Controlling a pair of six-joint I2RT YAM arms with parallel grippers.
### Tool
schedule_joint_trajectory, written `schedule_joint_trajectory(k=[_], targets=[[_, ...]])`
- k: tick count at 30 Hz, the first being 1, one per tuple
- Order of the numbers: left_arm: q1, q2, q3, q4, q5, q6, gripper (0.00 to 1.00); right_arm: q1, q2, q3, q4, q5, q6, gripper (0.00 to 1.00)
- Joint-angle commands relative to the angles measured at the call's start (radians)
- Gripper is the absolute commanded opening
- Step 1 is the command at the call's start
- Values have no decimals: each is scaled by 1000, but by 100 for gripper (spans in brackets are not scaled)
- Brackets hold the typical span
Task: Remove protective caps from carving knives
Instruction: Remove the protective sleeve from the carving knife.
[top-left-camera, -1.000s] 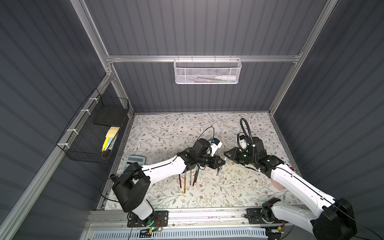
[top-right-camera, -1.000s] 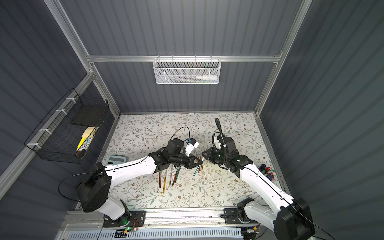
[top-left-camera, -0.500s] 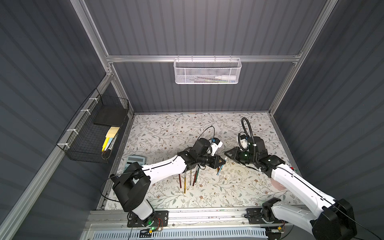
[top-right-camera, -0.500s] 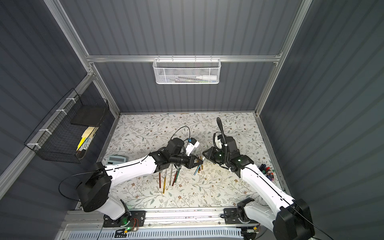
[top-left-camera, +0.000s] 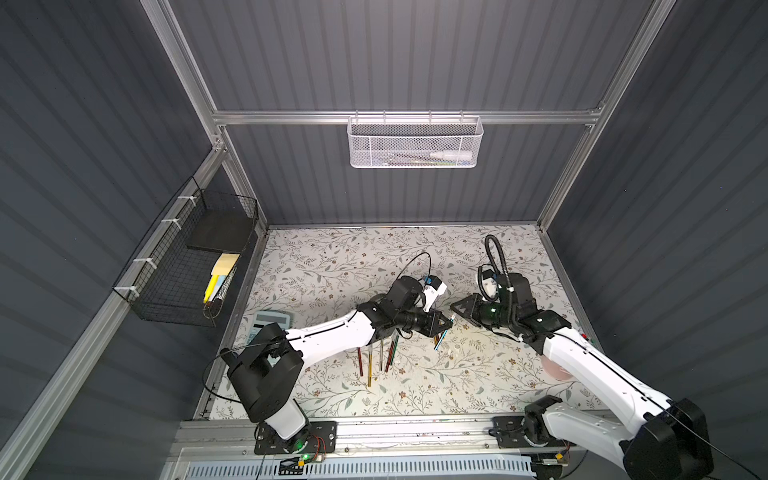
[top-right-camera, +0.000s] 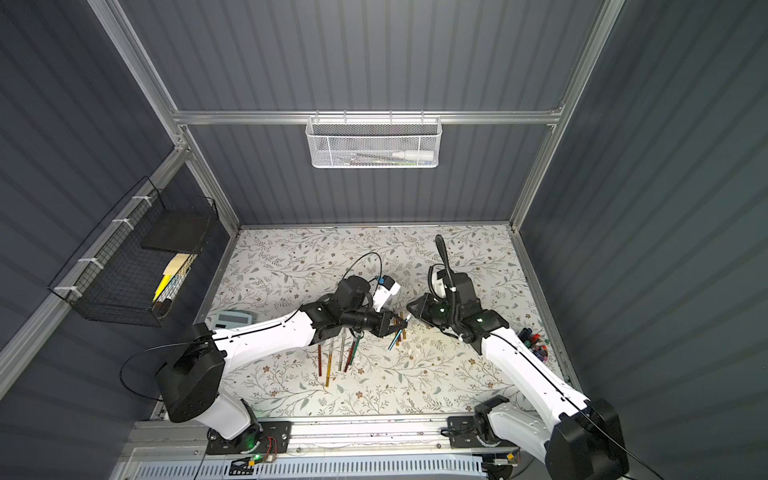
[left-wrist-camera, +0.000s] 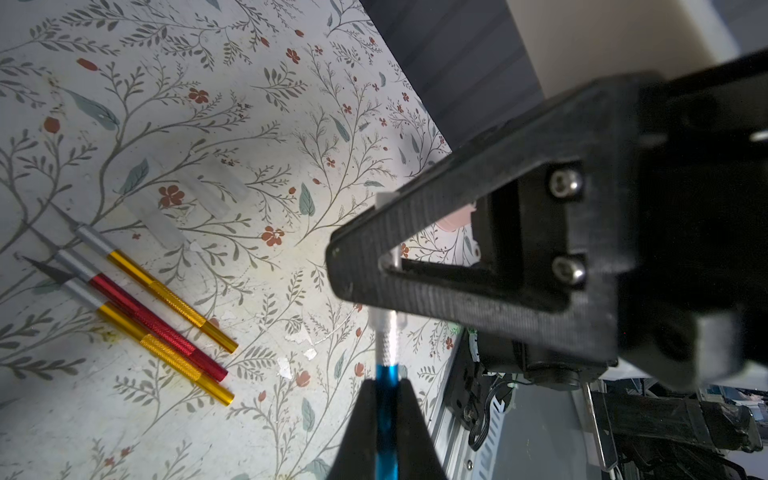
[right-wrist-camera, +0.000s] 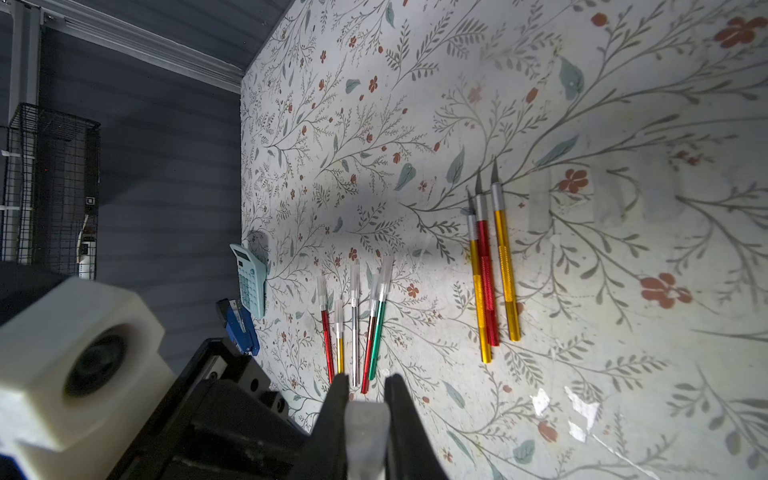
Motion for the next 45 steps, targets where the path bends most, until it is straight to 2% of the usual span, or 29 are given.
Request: schedule_joint_trajectory(k=[1, 19, 45], targets=[[3, 7, -39, -231, 16, 15, 1, -85, -8, 39, 33, 234, -24, 7], [-10, 21, -39, -227, 18, 15, 1, -98, -14, 39, 28, 277, -8, 7], [-26, 47, -36, -242, 30, 22, 0, -143, -10, 57, 35, 269, -23, 7]])
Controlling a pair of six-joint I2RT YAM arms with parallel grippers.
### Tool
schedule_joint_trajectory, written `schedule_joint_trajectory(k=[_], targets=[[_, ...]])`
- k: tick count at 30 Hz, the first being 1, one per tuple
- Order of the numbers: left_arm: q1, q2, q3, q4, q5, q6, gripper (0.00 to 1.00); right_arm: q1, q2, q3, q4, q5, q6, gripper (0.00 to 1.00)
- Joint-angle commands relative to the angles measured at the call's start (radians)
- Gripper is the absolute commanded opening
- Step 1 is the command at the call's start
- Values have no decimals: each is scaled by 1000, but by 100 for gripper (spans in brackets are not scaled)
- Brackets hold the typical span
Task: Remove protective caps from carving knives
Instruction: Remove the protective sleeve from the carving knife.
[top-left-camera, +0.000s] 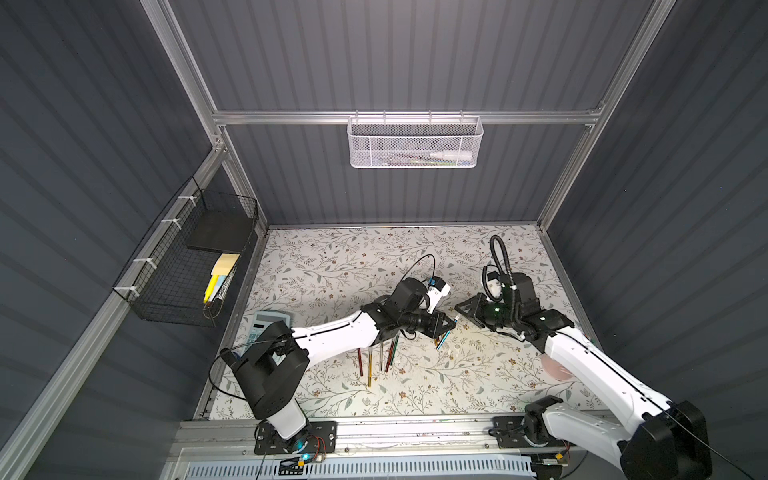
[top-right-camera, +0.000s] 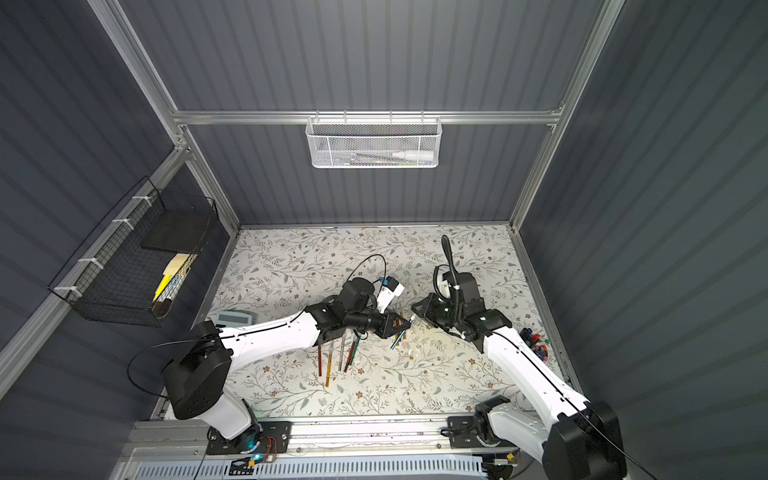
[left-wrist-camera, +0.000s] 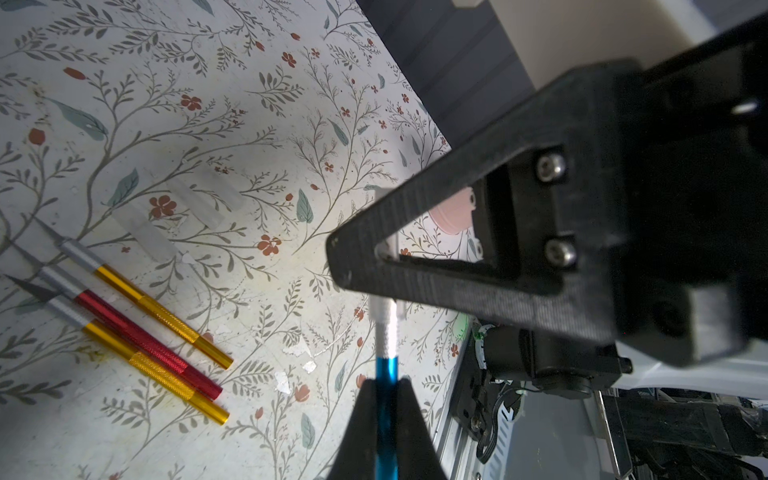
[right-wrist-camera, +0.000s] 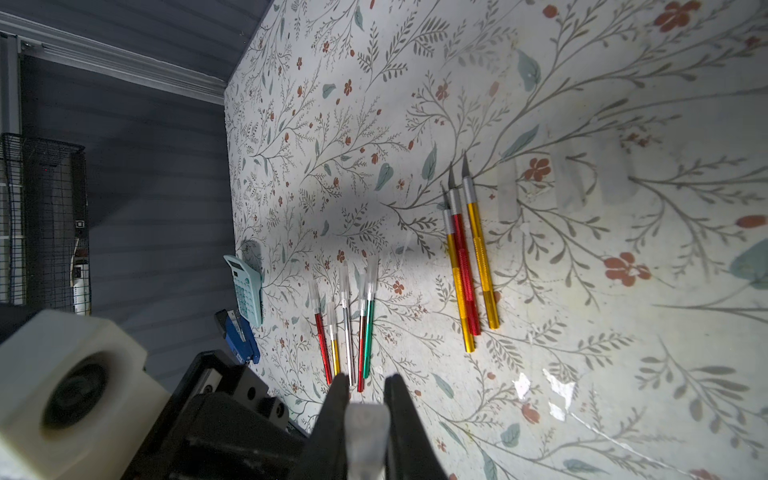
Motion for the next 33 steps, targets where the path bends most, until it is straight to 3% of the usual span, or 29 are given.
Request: schedule_joint_trajectory(k=[1, 20, 33], targets=[[-4, 15, -45, -274, 53, 15, 0, -95, -8, 56, 84, 277, -41, 7], [-20, 34, -35, -270, 84, 18, 0, -105, -9, 50, 125, 278, -11, 6], [-31, 24, -48, -102, 69, -116, 0, -104, -7, 22, 246, 185, 93, 6]])
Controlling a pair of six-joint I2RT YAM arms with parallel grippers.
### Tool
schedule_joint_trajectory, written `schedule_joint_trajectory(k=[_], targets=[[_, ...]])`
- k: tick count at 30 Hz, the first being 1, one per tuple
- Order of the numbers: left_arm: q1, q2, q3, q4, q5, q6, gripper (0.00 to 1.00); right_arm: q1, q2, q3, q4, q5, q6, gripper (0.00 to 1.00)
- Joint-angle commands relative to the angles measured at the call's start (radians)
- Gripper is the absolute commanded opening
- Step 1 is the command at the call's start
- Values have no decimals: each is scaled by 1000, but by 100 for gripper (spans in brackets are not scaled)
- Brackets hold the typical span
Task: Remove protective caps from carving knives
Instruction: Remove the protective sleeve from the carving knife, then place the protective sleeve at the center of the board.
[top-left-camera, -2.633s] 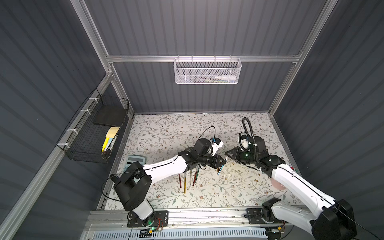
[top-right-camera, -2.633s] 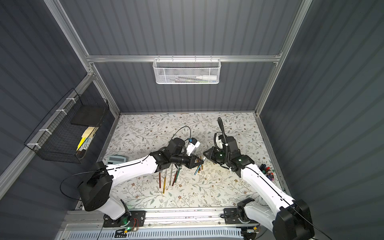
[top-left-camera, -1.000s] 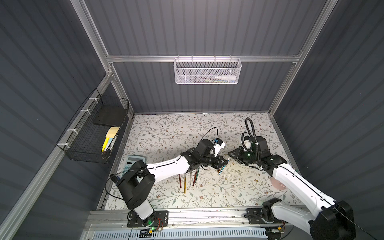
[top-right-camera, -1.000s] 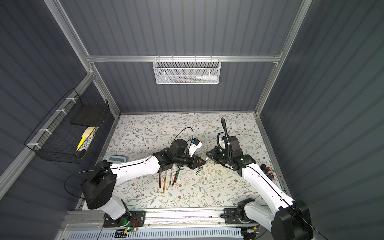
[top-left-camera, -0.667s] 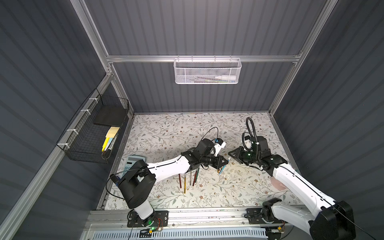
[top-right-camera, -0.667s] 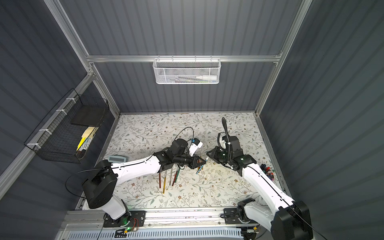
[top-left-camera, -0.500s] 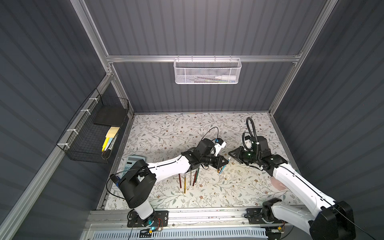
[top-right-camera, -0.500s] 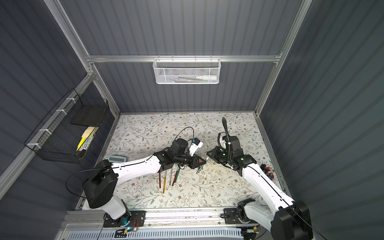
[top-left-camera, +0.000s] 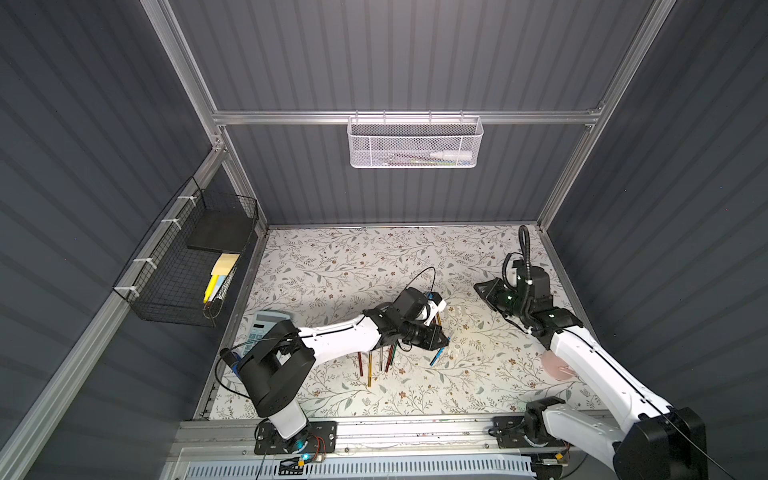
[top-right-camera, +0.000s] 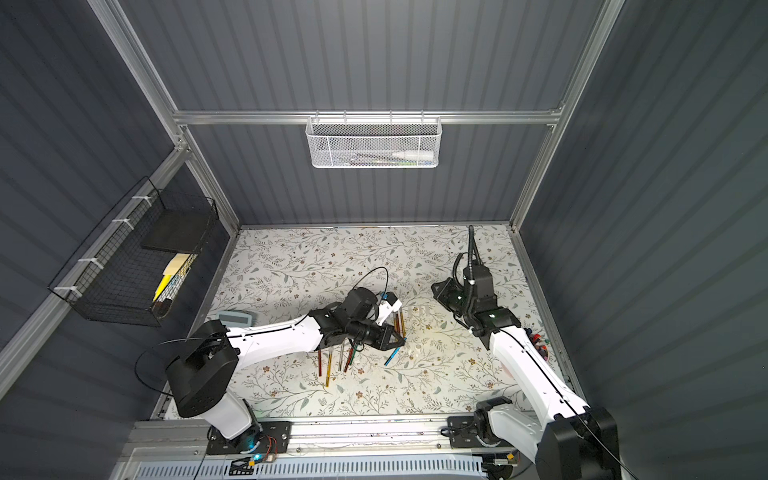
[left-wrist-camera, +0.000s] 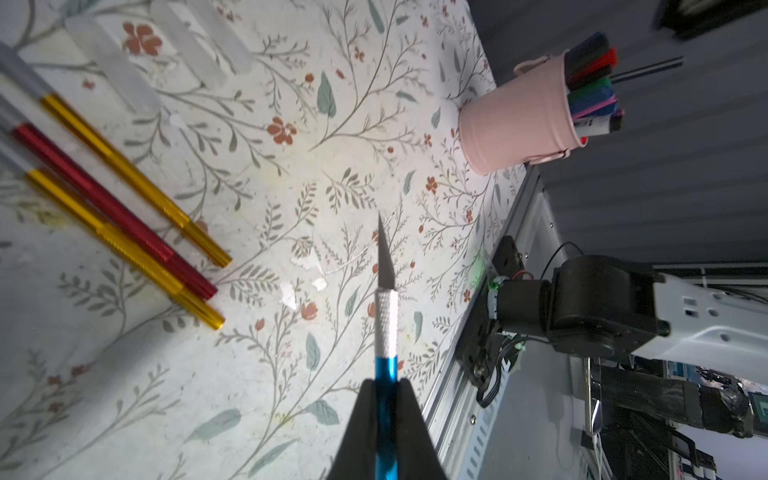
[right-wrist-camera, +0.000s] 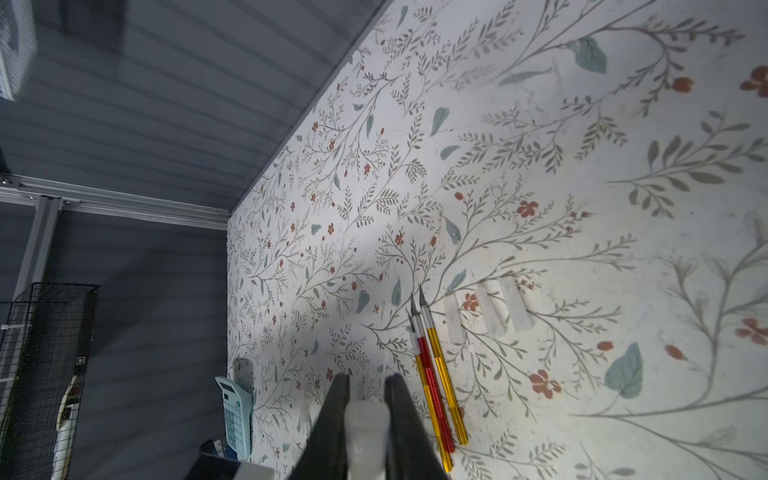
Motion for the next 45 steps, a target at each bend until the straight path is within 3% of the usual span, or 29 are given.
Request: schedule_joint_trajectory(k=[1, 12, 22, 32, 45], targets=[[-8, 5, 3, 3, 25, -43, 0, 5, 4, 23, 80, 23, 41, 6], [-11, -55, 6, -81, -74, 2, 0, 4, 27, 33, 72, 34, -39, 7], [-12, -136, -15, -95, -264, -5, 0, 3, 78, 141, -190, 4, -269, 9], [-9, -271, -138, -19, -450, -67, 1, 2, 194, 173, -312, 75, -372, 9], [-9, -266, -141, -51, -454, -58, 1, 2, 385, 230, -376, 178, -451, 10]])
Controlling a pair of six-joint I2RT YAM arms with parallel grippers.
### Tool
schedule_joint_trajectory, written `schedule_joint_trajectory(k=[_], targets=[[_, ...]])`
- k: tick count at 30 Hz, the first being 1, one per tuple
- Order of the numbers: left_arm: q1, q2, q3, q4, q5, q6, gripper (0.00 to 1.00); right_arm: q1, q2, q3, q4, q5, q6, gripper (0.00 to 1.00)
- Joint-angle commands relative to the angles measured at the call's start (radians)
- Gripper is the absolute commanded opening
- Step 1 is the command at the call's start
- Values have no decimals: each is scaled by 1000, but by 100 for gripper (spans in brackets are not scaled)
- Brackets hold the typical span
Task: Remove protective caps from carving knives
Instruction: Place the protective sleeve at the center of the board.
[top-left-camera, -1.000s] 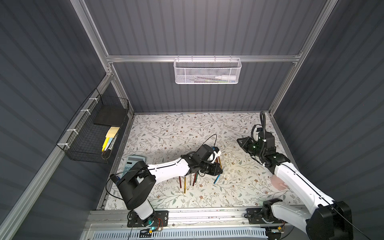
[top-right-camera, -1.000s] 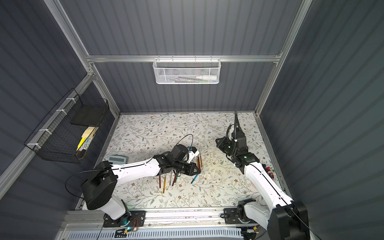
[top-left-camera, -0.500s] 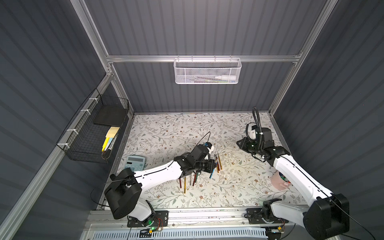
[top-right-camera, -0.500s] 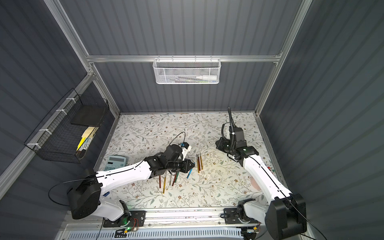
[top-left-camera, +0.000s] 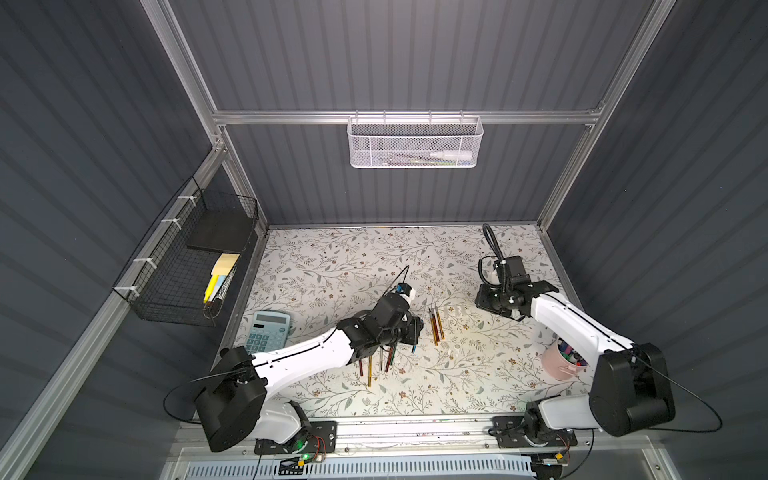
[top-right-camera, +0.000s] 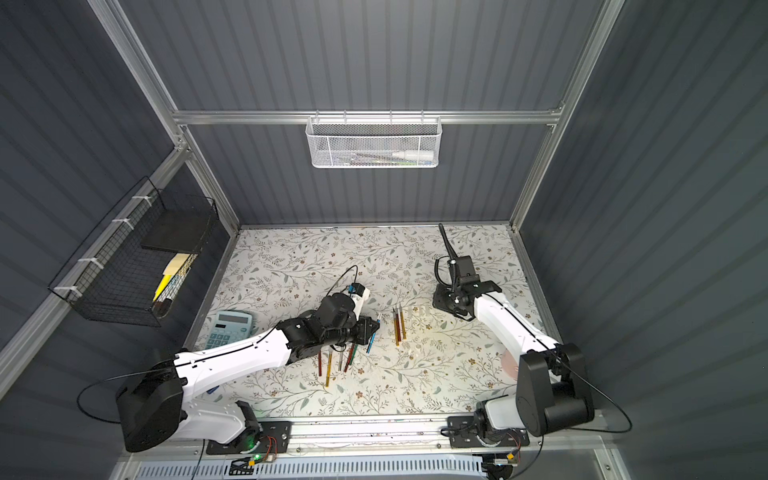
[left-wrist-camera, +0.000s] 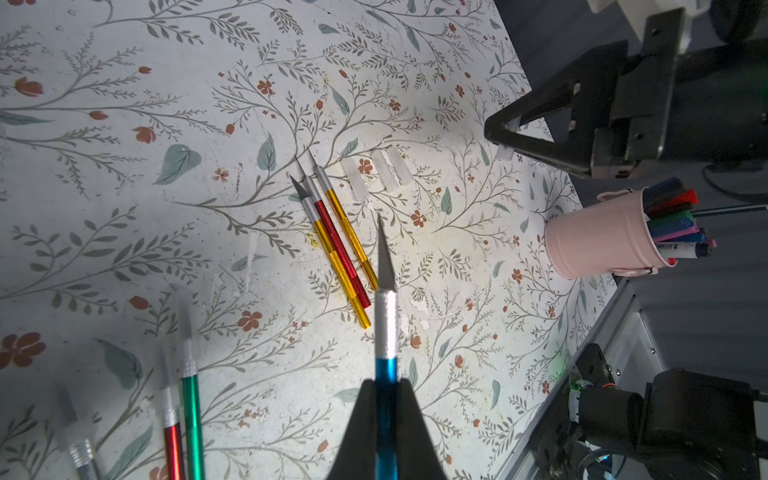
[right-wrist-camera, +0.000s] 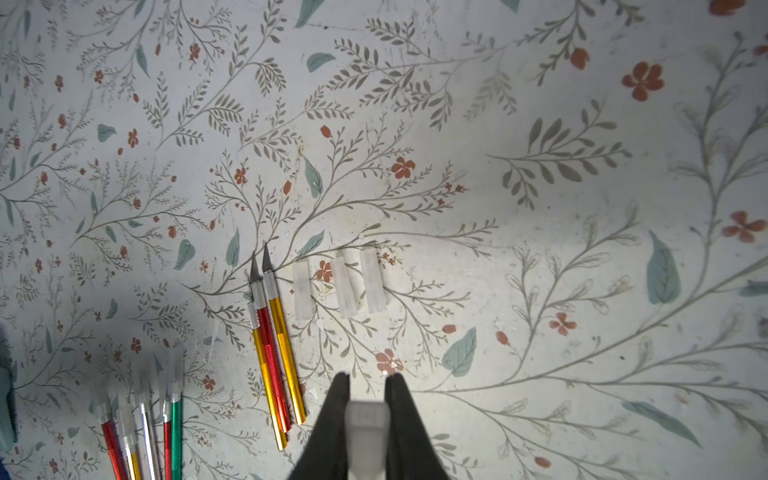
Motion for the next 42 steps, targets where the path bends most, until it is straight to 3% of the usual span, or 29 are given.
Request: schedule_joint_trajectory(k=[1, 16, 29, 42], targets=[[-4, 3, 2, -18, -9, 1, 1, 1, 57, 32, -23, 49, -52, 10], [-4, 14, 14, -43, -10, 13, 1, 1, 292, 119, -25, 103, -92, 11], [-4, 44, 39, -50, 3, 17, 0, 3, 357, 125, -9, 93, -89, 13], [-4, 57, 48, -52, 10, 18, 0, 6, 363, 104, 11, 90, -80, 23]])
